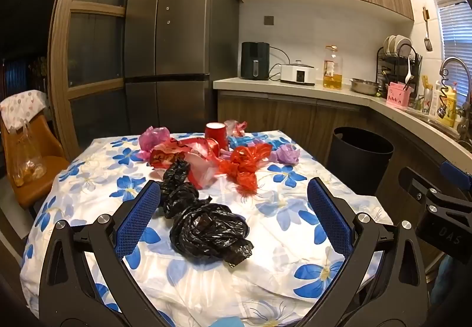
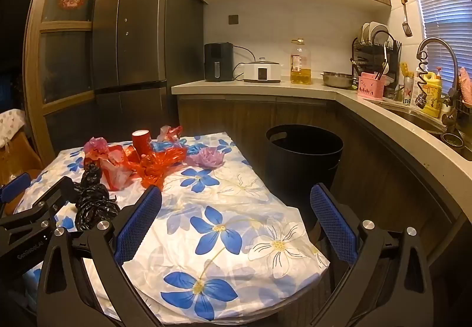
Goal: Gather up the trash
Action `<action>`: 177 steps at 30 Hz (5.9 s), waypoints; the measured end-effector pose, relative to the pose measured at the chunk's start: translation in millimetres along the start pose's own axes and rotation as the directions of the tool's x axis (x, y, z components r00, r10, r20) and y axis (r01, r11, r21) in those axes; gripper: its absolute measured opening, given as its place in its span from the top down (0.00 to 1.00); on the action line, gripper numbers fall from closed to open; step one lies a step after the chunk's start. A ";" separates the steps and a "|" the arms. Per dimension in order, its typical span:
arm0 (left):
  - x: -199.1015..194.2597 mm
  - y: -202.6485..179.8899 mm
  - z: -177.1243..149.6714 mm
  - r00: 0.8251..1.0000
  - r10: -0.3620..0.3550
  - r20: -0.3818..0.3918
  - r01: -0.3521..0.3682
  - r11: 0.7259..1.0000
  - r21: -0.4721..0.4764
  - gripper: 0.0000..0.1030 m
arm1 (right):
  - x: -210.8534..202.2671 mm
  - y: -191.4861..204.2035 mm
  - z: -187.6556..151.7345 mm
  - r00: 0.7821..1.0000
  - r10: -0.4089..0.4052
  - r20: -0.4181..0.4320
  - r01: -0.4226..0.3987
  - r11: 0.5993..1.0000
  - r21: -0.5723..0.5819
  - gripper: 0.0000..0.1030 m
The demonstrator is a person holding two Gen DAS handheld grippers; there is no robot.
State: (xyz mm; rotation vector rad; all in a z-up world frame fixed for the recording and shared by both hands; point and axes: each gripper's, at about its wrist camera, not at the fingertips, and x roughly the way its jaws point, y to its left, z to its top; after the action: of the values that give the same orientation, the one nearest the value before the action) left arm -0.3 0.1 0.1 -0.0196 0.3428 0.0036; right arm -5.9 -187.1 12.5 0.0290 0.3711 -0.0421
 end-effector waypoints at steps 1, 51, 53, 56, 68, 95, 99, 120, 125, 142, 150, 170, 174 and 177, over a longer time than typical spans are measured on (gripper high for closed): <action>0.1 -0.2 0.0 1.000 0.001 -0.001 -0.001 1.000 0.003 0.05 | 0.0 0.1 -0.2 1.000 0.000 0.003 0.000 1.000 0.001 0.05; -0.2 3.5 3.2 1.000 0.001 0.001 -0.001 1.000 -0.016 0.05 | 1.6 -1.1 0.6 1.000 -0.011 -0.005 0.011 1.000 0.000 0.05; -0.3 3.4 3.2 1.000 0.001 0.000 -0.001 1.000 -0.015 0.05 | 1.7 -0.4 0.8 1.000 -0.011 -0.007 0.011 1.000 0.000 0.05; -0.2 1.5 2.3 1.000 -0.001 -0.003 0.001 1.000 -0.016 0.05 | 2.1 -1.9 1.4 1.000 -0.014 -0.008 0.014 1.000 0.002 0.05; 0.3 -1.5 3.1 1.000 -0.001 -0.004 0.001 1.000 -0.018 0.05 | 3.5 -4.5 2.9 1.000 -0.017 -0.010 0.017 1.000 0.004 0.05; 1.7 -1.7 1.7 1.000 -0.002 -0.006 0.002 1.000 -0.020 0.05 | 5.9 -5.0 1.5 1.000 -0.018 -0.014 0.018 1.000 0.005 0.05; 1.7 -2.1 1.4 1.000 -0.004 -0.006 0.003 1.000 -0.020 0.05 | 7.8 -5.6 -0.4 1.000 -0.018 -0.012 0.019 1.000 0.010 0.05; 44.8 34.5 -39.0 0.998 0.062 -0.025 -0.064 0.995 -0.080 0.05 | 41.3 2.9 -13.3 0.997 0.079 -0.019 -0.079 0.997 0.007 0.05; 68.9 39.8 -50.0 0.996 0.074 -0.051 -0.079 0.992 -0.102 0.06 | 51.8 5.6 -16.7 0.995 0.100 -0.013 -0.099 0.995 0.009 0.06; 92.6 48.3 -70.2 0.987 0.020 -0.160 -0.040 0.992 -0.121 0.88 | 98.5 36.1 -27.1 0.971 0.224 -0.082 -0.225 0.974 0.006 0.28; 46.7 69.6 -44.2 0.995 0.076 -0.060 -0.085 0.985 -0.153 0.90 | 111.2 78.4 -29.6 0.940 0.330 -0.081 -0.334 0.942 -0.033 0.29; 38.4 160.1 -32.2 0.941 0.337 -0.045 -0.335 0.895 -0.295 0.90 | 176.1 224.4 -43.6 0.793 0.553 -0.256 -0.586 0.807 -0.074 0.29; 41.0 164.4 -32.2 0.939 0.342 -0.050 -0.340 0.890 -0.303 0.90 | 187.8 235.5 -53.9 0.780 0.536 -0.323 -0.590 0.802 -0.092 0.38; 43.0 166.0 -32.9 0.938 0.341 -0.057 -0.342 0.890 -0.301 0.90 | 192.6 235.7 -56.4 0.764 0.543 -0.348 -0.601 0.795 -0.081 0.60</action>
State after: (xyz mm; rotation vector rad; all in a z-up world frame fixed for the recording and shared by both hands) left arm 28.0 165.4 -48.4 -0.2686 0.3423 0.4090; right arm 164.0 43.4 -105.1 -0.0402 0.6682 0.6229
